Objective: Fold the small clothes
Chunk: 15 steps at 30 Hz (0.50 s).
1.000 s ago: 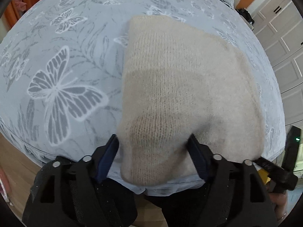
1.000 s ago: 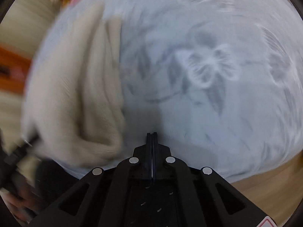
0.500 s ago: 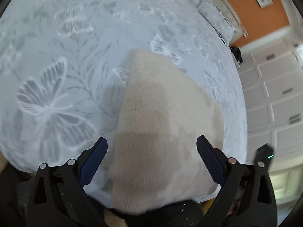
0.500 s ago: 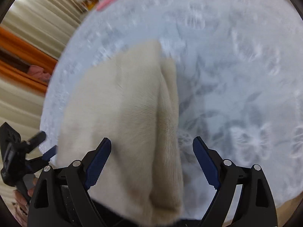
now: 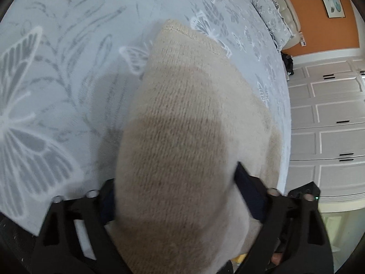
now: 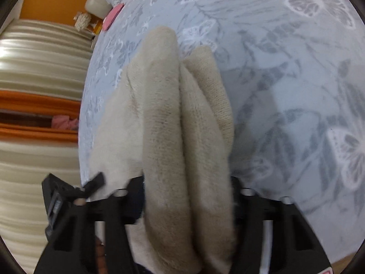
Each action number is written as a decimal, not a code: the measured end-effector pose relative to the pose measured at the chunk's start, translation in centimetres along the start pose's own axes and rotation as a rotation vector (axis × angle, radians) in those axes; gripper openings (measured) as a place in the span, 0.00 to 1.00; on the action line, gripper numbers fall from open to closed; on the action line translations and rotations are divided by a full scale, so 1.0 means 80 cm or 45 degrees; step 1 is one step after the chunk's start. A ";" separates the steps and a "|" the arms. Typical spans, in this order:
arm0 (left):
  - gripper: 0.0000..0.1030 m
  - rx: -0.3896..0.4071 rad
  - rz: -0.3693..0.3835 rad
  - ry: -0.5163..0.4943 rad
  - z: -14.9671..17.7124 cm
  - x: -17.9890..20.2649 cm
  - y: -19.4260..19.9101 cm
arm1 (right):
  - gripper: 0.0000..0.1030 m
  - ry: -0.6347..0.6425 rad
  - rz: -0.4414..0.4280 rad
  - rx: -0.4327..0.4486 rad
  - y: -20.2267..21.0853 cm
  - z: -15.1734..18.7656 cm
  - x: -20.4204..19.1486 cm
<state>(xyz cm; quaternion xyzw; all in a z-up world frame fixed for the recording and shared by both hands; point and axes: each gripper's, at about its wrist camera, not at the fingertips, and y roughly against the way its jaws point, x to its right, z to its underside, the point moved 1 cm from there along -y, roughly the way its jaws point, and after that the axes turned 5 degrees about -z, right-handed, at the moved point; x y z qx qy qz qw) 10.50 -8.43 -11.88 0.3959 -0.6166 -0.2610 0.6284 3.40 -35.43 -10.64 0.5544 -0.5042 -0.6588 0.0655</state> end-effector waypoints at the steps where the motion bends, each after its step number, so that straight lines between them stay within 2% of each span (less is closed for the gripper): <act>1: 0.66 0.008 -0.010 -0.010 0.002 0.005 0.007 | 0.37 0.012 0.005 0.013 0.005 0.002 -0.005; 2: 0.57 0.015 -0.009 -0.015 0.002 0.006 0.013 | 0.35 0.029 0.007 0.026 0.013 0.002 -0.010; 3: 0.53 0.025 0.005 -0.028 0.004 0.013 0.022 | 0.34 0.052 0.001 0.044 0.024 0.005 -0.019; 8: 0.51 0.048 0.038 -0.129 0.025 0.058 0.071 | 0.33 0.163 0.018 0.151 0.084 0.029 -0.057; 15: 0.51 0.093 0.132 -0.454 0.107 0.152 0.172 | 0.33 0.234 -0.008 0.346 0.228 0.098 -0.080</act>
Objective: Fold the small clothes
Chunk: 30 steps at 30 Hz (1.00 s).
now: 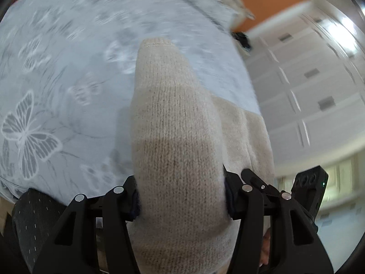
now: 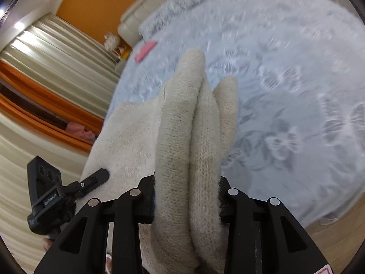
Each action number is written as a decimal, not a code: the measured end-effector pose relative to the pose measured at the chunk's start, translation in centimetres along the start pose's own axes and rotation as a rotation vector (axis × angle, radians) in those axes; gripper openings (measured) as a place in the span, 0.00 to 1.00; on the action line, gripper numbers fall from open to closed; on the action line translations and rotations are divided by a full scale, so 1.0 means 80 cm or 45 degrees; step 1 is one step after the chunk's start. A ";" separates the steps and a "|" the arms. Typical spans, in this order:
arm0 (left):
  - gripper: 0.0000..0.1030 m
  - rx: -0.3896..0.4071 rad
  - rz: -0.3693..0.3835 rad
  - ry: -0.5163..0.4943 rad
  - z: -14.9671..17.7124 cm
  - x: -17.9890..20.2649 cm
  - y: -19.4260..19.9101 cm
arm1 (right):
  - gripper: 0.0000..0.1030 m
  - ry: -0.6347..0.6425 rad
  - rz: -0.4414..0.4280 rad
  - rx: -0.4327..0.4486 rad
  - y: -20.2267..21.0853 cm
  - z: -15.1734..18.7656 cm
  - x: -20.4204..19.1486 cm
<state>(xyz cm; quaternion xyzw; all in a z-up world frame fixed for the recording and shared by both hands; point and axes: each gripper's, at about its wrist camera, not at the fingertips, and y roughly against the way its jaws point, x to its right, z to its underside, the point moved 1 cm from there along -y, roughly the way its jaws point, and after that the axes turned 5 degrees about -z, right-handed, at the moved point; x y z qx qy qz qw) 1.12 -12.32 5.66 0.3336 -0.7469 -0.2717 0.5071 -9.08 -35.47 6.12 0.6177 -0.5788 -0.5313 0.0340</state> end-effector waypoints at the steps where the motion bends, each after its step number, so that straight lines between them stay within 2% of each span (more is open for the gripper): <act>1: 0.51 0.012 0.012 -0.044 0.007 0.016 0.013 | 0.33 0.026 0.007 0.039 0.025 0.005 -0.010; 7: 0.52 0.192 0.127 -0.301 0.025 0.123 0.105 | 0.33 0.249 0.029 0.320 0.158 0.016 -0.085; 12: 0.54 0.421 0.232 -0.471 0.016 0.181 0.203 | 0.33 0.387 -0.100 0.549 0.243 0.000 -0.150; 15: 0.56 0.568 0.267 -0.536 0.002 0.198 0.260 | 0.33 0.472 -0.200 0.640 0.267 -0.024 -0.190; 19: 0.56 0.725 0.280 -0.574 -0.022 0.197 0.316 | 0.33 0.528 -0.352 0.694 0.270 -0.059 -0.235; 24: 0.57 0.837 0.222 -0.589 -0.064 0.175 0.363 | 0.34 0.553 -0.471 0.658 0.237 -0.099 -0.283; 27: 0.58 0.831 0.188 -0.554 -0.092 0.142 0.367 | 0.34 0.531 -0.492 0.592 0.192 -0.115 -0.300; 30: 0.59 0.764 0.156 -0.487 -0.121 0.096 0.343 | 0.34 0.494 -0.472 0.521 0.135 -0.124 -0.294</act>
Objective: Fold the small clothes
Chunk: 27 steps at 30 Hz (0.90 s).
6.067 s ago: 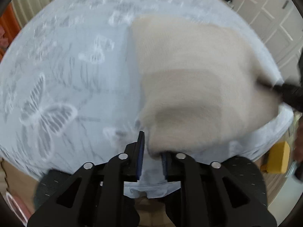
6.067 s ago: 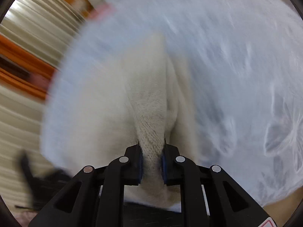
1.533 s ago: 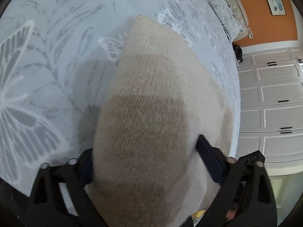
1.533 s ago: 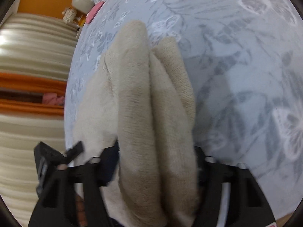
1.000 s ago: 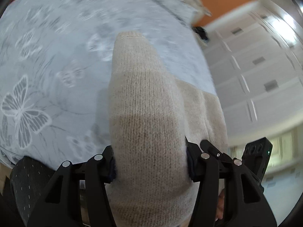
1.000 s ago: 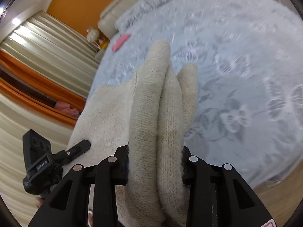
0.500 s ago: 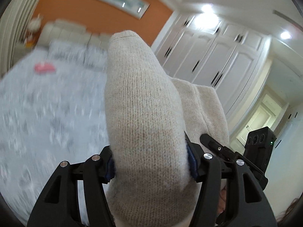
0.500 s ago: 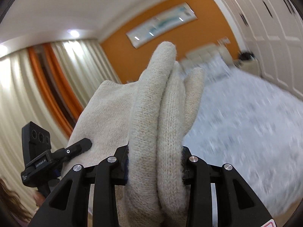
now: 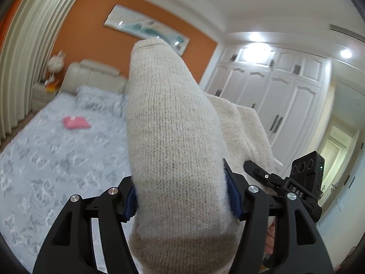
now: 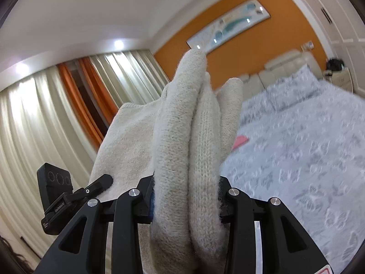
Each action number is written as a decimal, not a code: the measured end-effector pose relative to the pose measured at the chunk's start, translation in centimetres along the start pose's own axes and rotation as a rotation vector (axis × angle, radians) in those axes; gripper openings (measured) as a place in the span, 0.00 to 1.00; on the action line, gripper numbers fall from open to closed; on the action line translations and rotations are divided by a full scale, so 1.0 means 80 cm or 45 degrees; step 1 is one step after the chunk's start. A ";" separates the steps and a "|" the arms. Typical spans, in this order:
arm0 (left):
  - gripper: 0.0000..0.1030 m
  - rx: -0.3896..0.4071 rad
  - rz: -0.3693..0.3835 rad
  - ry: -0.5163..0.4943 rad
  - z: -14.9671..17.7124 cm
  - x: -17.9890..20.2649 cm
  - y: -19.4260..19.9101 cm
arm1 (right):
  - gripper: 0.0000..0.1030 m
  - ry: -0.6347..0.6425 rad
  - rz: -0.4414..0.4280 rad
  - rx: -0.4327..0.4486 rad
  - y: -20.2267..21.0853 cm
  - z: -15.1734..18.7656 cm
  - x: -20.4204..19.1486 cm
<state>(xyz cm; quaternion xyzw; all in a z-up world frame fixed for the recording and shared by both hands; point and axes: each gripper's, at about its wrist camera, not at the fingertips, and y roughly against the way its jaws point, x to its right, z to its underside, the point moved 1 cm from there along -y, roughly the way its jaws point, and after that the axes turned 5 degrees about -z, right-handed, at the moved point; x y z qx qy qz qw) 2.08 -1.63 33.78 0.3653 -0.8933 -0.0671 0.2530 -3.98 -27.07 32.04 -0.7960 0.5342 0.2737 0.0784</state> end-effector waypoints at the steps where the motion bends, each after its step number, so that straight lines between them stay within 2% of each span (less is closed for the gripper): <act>1: 0.59 -0.029 -0.011 0.027 0.007 -0.020 -0.010 | 0.34 -0.025 0.007 -0.026 -0.021 0.014 0.014; 4: 0.58 -0.134 -0.067 0.116 0.039 -0.084 -0.051 | 0.34 -0.123 0.044 -0.135 -0.081 0.061 0.061; 7: 0.58 -0.241 -0.147 0.176 0.089 -0.150 -0.099 | 0.34 -0.227 0.088 -0.261 -0.143 0.119 0.121; 10: 0.60 -0.346 -0.227 0.247 0.160 -0.212 -0.145 | 0.40 -0.370 0.154 -0.410 -0.192 0.210 0.188; 11: 0.63 -0.397 -0.258 0.278 0.190 -0.235 -0.161 | 0.43 -0.425 0.201 -0.467 -0.206 0.241 0.215; 13: 0.64 -0.556 -0.395 0.384 0.271 -0.289 -0.201 | 0.44 -0.530 0.426 -0.678 -0.229 0.326 0.276; 15: 0.54 -0.751 -0.592 0.466 0.346 -0.333 -0.216 | 0.43 -0.610 0.561 -0.764 -0.220 0.368 0.303; 16: 0.58 -0.773 -0.602 0.501 0.361 -0.341 -0.210 | 0.43 -0.630 0.559 -0.745 -0.209 0.374 0.305; 17: 0.57 -0.685 -0.536 0.559 0.364 -0.342 -0.189 | 0.43 -0.619 0.529 -0.718 -0.199 0.371 0.301; 18: 0.62 -0.646 -0.539 0.561 0.359 -0.339 -0.178 | 0.44 -0.549 0.536 -0.716 -0.192 0.362 0.293; 20: 0.67 -0.602 -0.550 0.535 0.347 -0.331 -0.164 | 0.56 -0.442 0.535 -0.745 -0.190 0.346 0.279; 21: 0.68 -0.590 -0.543 0.530 0.342 -0.327 -0.162 | 0.56 -0.412 0.521 -0.761 -0.195 0.342 0.275; 24: 0.68 -0.616 -0.576 0.475 0.339 -0.313 -0.178 | 0.55 -0.301 0.530 -0.828 -0.225 0.347 0.268; 27: 0.68 -0.693 -0.689 0.320 0.351 -0.301 -0.206 | 0.44 -0.178 0.604 -0.978 -0.250 0.380 0.270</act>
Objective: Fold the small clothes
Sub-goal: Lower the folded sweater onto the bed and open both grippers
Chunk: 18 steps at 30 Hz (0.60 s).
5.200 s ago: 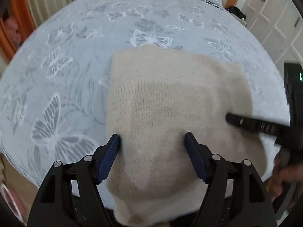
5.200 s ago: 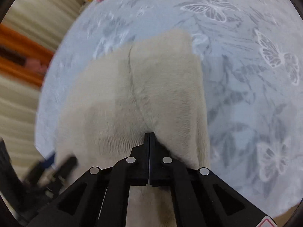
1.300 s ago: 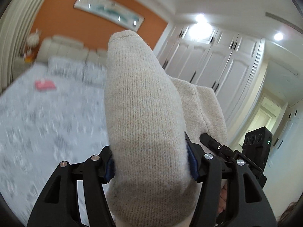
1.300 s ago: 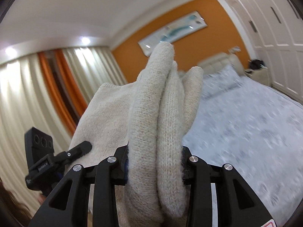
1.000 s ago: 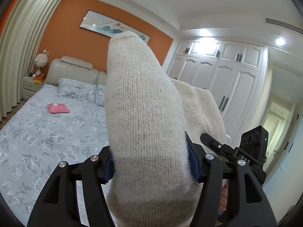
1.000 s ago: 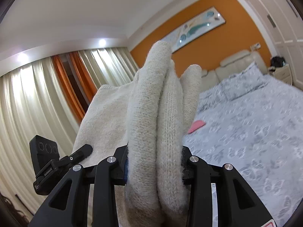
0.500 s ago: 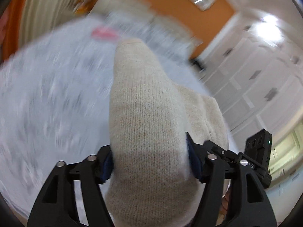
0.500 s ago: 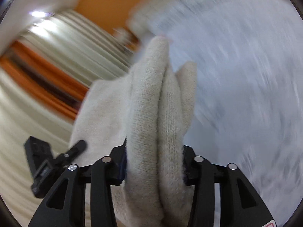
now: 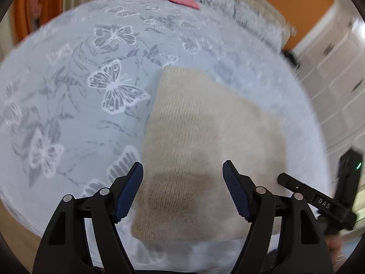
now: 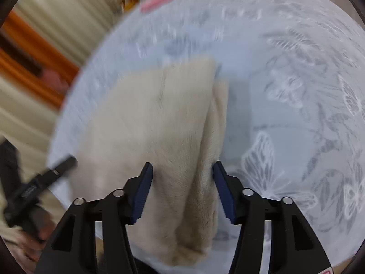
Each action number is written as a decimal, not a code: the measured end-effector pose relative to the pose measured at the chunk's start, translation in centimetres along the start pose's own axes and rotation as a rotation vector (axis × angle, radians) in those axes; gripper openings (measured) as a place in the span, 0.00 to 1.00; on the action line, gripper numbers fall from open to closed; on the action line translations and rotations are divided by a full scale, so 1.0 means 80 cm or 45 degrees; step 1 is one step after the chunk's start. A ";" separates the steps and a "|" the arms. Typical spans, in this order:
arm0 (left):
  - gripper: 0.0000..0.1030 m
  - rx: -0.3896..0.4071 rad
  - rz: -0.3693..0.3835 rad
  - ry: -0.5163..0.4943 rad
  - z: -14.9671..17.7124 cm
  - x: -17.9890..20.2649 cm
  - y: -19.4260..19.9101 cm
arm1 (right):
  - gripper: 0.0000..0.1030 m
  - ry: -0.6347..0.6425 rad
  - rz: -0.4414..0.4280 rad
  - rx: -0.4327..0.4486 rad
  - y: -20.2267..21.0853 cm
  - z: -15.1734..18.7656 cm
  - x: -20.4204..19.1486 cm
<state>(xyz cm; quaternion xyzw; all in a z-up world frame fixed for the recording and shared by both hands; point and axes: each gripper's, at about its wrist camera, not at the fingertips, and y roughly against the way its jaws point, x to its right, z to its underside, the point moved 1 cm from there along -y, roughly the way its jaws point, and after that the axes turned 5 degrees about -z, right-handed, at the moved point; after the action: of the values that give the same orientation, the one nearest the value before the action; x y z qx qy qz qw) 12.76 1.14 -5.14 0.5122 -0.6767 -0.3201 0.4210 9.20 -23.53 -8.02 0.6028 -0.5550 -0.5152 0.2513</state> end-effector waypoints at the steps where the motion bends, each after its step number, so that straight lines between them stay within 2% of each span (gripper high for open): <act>1: 0.68 -0.012 -0.038 -0.035 0.003 0.006 -0.006 | 0.42 0.008 0.024 -0.018 -0.008 0.003 0.001; 4: 0.69 0.004 -0.106 -0.074 0.011 0.014 -0.012 | 0.29 -0.028 -0.006 0.002 0.003 -0.002 0.001; 7: 0.70 -0.009 -0.107 -0.049 0.010 0.011 -0.013 | 0.30 -0.020 -0.010 0.013 0.010 -0.007 -0.001; 8: 0.71 -0.014 -0.103 -0.040 0.009 0.010 -0.015 | 0.33 -0.014 -0.004 -0.001 0.007 -0.007 -0.001; 10: 0.73 -0.025 -0.109 -0.033 0.007 0.008 -0.021 | 0.34 -0.025 0.000 -0.045 -0.008 -0.010 0.004; 13: 0.73 -0.035 -0.110 -0.017 0.006 0.006 -0.021 | 0.14 -0.013 -0.040 -0.048 -0.011 -0.022 -0.002; 18: 0.74 -0.044 -0.105 -0.012 0.005 0.004 -0.023 | 0.13 0.092 -0.067 0.130 0.042 -0.043 -0.037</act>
<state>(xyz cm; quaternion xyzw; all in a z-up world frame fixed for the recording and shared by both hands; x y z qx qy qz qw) 13.16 0.31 -6.78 0.5309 -0.6511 -0.3513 0.4132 11.39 -22.54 -2.91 0.6474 -0.5551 -0.4706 0.2263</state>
